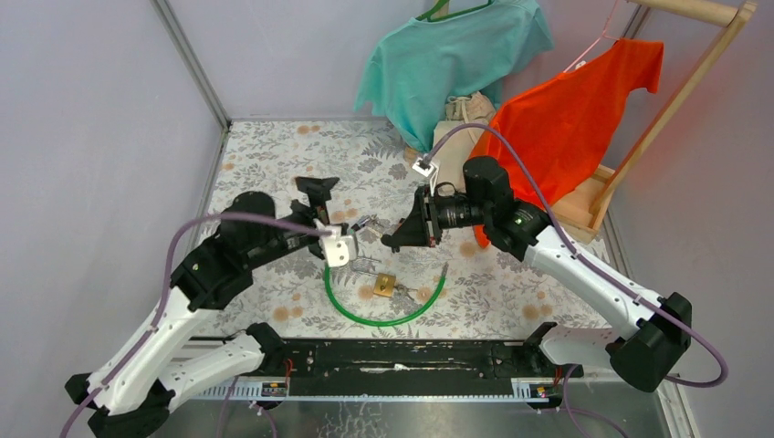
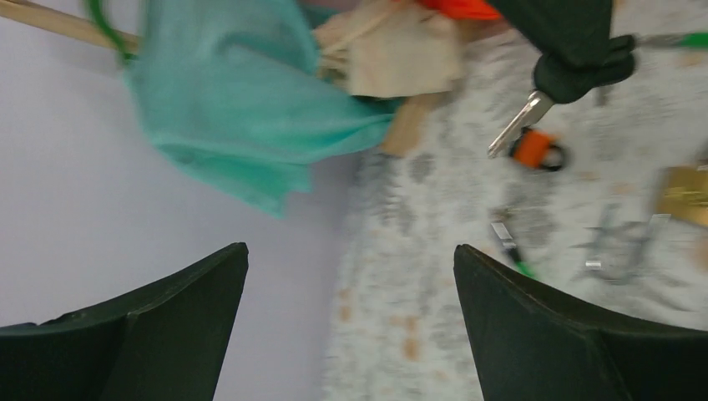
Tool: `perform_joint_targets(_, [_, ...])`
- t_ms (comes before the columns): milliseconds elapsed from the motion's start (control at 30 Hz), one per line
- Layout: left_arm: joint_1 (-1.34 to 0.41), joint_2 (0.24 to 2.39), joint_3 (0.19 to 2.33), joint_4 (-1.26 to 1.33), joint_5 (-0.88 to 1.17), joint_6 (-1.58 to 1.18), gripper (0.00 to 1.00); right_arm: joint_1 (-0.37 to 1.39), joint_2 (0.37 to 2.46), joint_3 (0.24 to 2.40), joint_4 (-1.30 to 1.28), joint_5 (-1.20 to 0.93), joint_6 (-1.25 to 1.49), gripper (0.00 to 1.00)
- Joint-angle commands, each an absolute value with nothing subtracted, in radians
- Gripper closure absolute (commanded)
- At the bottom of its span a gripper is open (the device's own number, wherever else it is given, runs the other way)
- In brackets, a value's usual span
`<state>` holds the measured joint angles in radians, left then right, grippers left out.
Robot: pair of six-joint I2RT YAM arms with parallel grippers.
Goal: Unlock with the key
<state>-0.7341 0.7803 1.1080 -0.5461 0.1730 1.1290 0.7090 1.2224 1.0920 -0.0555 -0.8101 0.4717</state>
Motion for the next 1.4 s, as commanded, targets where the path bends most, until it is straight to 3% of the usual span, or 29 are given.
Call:
perform_joint_targets(0, [-0.740, 0.909, 1.229, -0.853, 0.298, 0.706, 0.00, 0.711, 1.191, 1.150, -0.290, -0.857, 0.226, 1.00])
perform_joint_targets(533, [-0.736, 1.104, 1.374, -0.987, 0.736, 0.540, 0.06, 0.712, 1.128, 1.129, -0.418, -0.877, 0.058, 1.00])
perform_joint_targets(700, [-0.707, 1.134, 1.341, -0.911, 0.641, 0.411, 0.04, 0.712, 1.077, 1.125, -0.442, -0.737, 0.036, 1.00])
perform_joint_targets(800, [-0.671, 1.200, 1.291, -0.854, 0.464, 0.354, 0.02, 0.711, 1.041, 1.127, -0.470, -0.544, 0.081, 1.00])
perform_joint_targets(900, [-0.646, 1.336, 1.279, -0.833, 0.322, 0.306, 0.08, 0.710, 0.990, 1.123, -0.511, -0.376, 0.135, 1.00])
perform_joint_targets(1100, [-0.636, 1.576, 1.273, -0.685, 0.347, 0.253, 0.25, 0.710, 0.829, 1.087, -0.571, -0.170, 0.258, 1.00])
perform_joint_targets(1233, [-0.650, 1.709, 1.322, -0.593, 0.370, 0.239, 0.41, 0.710, 0.757, 1.085, -0.635, -0.104, 0.312, 1.00])
perform_joint_targets(1367, [-0.666, 1.826, 1.386, -0.562, 0.357, 0.208, 0.47, 0.710, 0.707, 1.081, -0.678, -0.041, 0.363, 1.00])
